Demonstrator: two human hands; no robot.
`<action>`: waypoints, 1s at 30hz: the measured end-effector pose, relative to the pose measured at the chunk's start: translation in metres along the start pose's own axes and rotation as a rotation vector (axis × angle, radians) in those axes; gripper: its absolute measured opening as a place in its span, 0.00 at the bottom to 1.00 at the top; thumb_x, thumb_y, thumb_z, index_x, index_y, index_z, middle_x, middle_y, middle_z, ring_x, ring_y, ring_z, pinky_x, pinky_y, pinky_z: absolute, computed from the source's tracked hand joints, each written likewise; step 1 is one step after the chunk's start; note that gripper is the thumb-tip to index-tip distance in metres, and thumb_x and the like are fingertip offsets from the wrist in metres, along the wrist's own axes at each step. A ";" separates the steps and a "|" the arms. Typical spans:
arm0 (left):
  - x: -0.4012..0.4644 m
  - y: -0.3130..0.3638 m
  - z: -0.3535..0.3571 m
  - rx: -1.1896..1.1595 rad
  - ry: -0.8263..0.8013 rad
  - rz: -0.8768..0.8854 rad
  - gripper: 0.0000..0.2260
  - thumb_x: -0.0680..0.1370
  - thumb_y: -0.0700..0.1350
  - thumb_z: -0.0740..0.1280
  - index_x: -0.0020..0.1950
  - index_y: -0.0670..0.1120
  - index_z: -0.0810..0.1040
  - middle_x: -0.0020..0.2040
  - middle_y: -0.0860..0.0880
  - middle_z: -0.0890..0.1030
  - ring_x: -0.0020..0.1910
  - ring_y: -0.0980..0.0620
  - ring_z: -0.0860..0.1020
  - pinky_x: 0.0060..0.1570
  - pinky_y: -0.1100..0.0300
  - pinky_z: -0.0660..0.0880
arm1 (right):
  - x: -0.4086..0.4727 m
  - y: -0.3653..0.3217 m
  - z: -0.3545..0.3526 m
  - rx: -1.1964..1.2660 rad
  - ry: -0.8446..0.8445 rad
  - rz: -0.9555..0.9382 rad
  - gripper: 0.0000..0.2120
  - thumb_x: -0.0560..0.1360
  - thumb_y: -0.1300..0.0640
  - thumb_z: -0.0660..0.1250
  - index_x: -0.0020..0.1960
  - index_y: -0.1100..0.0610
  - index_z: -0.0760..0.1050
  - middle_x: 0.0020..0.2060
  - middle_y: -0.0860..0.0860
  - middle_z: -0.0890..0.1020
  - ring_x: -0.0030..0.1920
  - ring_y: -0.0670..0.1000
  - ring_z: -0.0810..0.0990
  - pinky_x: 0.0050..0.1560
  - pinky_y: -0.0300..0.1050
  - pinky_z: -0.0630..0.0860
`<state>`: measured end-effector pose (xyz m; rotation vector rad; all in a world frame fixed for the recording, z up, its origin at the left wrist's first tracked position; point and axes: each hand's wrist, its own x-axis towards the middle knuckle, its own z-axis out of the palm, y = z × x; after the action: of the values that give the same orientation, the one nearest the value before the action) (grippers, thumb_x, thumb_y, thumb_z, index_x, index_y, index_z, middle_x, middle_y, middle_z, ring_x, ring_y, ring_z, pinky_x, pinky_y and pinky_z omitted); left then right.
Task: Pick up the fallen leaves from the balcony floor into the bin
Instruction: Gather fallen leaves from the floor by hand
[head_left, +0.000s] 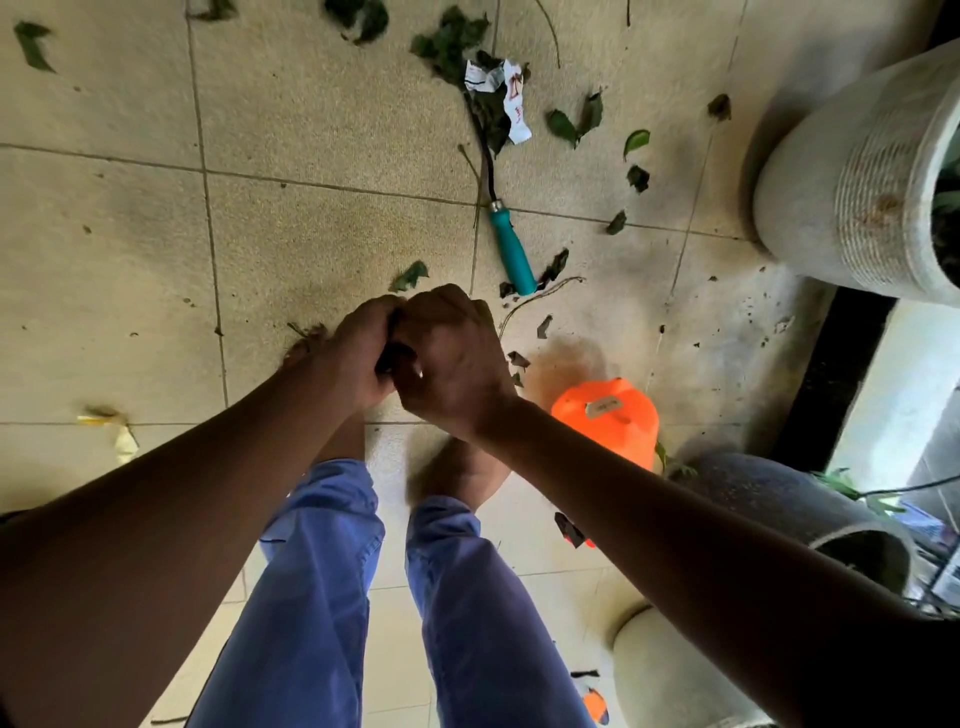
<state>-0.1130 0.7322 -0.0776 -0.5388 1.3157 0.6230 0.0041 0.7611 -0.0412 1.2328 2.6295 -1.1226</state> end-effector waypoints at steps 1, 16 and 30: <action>0.001 0.000 -0.002 0.002 0.019 0.014 0.08 0.80 0.46 0.63 0.41 0.48 0.76 0.33 0.50 0.74 0.30 0.55 0.76 0.28 0.64 0.73 | 0.000 0.001 -0.003 0.073 0.014 -0.035 0.09 0.67 0.57 0.64 0.40 0.55 0.83 0.43 0.51 0.81 0.49 0.57 0.77 0.48 0.52 0.73; 0.010 0.004 0.015 0.228 0.137 0.031 0.18 0.84 0.49 0.60 0.35 0.45 0.72 0.29 0.50 0.70 0.23 0.55 0.66 0.20 0.69 0.57 | 0.030 0.158 -0.024 -0.319 -0.081 0.577 0.20 0.71 0.62 0.74 0.61 0.54 0.76 0.58 0.58 0.74 0.54 0.59 0.78 0.53 0.55 0.79; 0.011 -0.004 0.008 0.172 0.084 0.028 0.19 0.84 0.49 0.59 0.36 0.44 0.73 0.28 0.50 0.70 0.23 0.55 0.67 0.20 0.68 0.58 | 0.055 0.134 -0.043 0.238 0.285 0.766 0.14 0.69 0.69 0.69 0.36 0.49 0.81 0.34 0.46 0.84 0.36 0.50 0.85 0.38 0.51 0.84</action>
<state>-0.1032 0.7361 -0.0870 -0.4098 1.4433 0.5092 0.0691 0.8813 -0.1061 2.3029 1.8485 -1.1610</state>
